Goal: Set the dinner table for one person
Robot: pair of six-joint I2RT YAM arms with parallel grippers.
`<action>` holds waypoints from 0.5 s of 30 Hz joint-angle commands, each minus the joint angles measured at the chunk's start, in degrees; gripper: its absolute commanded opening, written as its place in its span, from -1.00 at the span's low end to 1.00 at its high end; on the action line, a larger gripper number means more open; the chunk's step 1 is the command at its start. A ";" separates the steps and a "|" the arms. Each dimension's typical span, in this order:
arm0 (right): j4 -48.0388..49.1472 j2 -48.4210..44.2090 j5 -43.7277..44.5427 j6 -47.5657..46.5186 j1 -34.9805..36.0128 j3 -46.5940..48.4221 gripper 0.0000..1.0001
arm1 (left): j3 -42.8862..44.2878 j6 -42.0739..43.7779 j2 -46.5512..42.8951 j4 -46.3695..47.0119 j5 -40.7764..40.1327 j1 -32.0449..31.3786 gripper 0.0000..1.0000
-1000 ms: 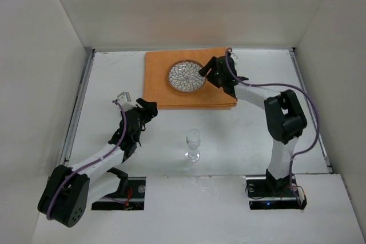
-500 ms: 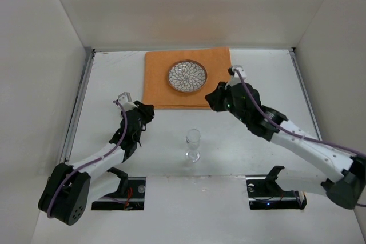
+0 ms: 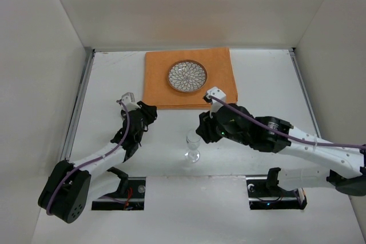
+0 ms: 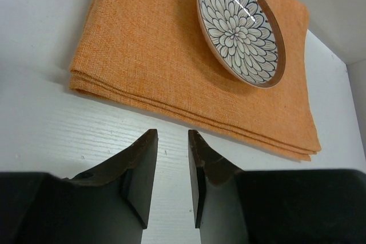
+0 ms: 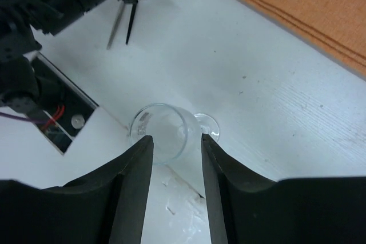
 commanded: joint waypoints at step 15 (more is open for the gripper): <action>-2.64 10.23 4.43 -4.80 1.01 3.15 -0.50 | 0.97 0.09 -0.74 2.26 -0.19 0.40 -0.39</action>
